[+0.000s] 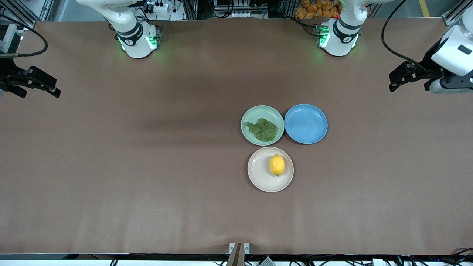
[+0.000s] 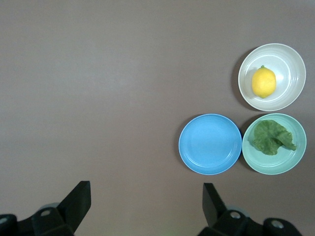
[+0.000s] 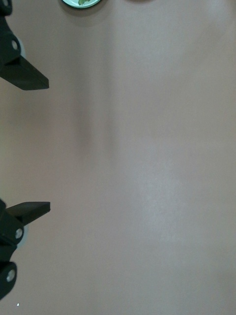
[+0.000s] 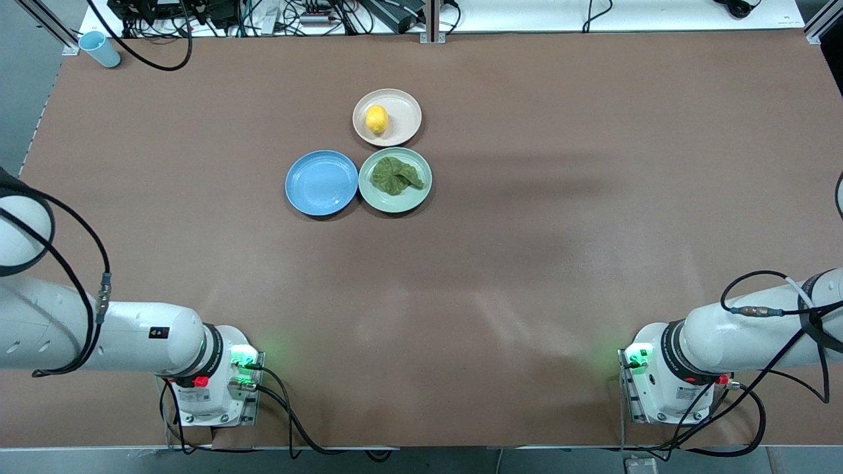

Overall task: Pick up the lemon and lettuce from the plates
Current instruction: 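Move the left gripper out from its rest pose toward the plates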

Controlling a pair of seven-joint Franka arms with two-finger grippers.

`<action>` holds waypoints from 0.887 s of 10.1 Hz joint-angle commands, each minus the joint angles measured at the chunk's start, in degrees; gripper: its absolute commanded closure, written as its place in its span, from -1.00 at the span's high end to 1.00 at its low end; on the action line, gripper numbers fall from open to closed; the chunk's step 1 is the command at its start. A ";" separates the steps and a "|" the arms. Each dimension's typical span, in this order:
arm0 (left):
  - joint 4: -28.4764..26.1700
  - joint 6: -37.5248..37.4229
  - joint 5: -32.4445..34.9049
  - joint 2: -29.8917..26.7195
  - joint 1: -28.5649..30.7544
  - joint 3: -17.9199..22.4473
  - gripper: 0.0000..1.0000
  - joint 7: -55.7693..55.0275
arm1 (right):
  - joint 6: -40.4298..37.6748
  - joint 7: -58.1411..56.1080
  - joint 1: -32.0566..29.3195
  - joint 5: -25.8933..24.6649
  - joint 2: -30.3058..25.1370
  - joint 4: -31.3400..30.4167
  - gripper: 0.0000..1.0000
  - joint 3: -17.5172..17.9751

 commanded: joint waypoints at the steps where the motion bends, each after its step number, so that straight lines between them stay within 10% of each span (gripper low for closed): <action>1: 1.90 -0.88 -1.52 2.22 -0.19 0.14 1.00 0.94 | -0.40 -0.63 -0.92 0.18 -0.01 0.42 1.00 -0.16; 9: 2.16 11.32 -6.97 10.38 -1.23 0.14 1.00 -3.18 | -0.75 0.07 -2.24 0.54 -0.62 0.42 1.00 -0.95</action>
